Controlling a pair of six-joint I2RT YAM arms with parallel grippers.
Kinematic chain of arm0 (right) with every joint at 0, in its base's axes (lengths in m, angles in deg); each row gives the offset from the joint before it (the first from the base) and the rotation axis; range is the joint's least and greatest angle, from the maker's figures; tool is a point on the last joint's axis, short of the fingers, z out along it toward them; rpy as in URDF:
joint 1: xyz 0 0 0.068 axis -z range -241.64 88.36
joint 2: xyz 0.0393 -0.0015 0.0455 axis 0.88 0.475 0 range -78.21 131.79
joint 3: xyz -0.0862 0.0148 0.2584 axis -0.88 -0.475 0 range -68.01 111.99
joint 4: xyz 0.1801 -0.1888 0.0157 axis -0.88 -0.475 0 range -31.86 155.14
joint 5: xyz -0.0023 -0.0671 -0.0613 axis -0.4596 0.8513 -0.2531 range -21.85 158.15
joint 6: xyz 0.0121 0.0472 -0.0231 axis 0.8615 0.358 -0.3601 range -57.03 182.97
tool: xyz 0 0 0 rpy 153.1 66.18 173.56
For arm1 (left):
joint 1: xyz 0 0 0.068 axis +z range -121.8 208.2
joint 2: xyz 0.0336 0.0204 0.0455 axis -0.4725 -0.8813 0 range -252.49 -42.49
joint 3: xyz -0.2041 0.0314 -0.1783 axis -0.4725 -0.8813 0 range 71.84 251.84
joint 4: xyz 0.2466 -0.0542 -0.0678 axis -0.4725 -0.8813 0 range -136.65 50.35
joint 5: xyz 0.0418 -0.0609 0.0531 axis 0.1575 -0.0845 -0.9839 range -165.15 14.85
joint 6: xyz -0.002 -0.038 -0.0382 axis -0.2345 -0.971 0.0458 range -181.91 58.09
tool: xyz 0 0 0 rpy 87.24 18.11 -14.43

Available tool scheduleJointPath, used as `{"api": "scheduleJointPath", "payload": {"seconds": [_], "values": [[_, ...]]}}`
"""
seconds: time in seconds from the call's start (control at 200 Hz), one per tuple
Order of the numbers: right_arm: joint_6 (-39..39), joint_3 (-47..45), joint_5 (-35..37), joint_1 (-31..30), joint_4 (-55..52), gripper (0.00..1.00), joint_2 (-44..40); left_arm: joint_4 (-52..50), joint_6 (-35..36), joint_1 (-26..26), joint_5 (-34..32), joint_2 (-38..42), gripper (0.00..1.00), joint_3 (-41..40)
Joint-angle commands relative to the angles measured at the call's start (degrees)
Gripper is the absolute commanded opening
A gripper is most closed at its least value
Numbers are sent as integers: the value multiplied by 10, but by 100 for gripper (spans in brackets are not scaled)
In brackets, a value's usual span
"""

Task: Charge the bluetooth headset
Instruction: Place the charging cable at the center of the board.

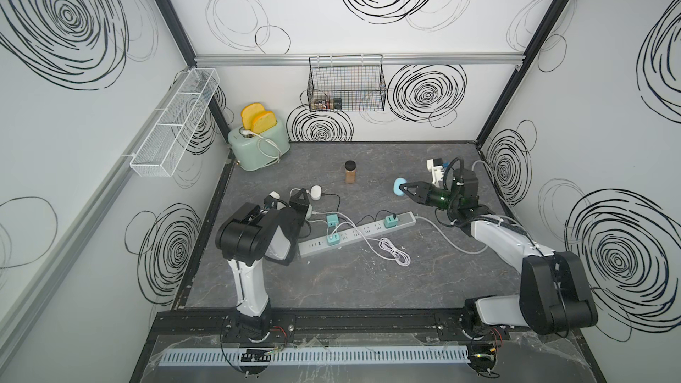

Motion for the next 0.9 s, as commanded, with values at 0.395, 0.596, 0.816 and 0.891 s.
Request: {"api": "scheduleJointPath", "payload": {"seconds": [0.395, 0.596, 0.816, 0.891], "values": [[6, 15, -23, 29, 0, 26, -21, -215, -62, 27, 114, 80, 72, 50], [2, 15, -21, 28, 0, 27, -22, -487, 163, 43, 110, 264, 73, 94], [-25, 19, -28, 26, -2, 26, -18, -732, 537, 85, 118, 335, 75, 227], [-39, 24, -24, 20, -15, 27, -16, -774, 596, 120, 148, 334, 73, 265]]}}
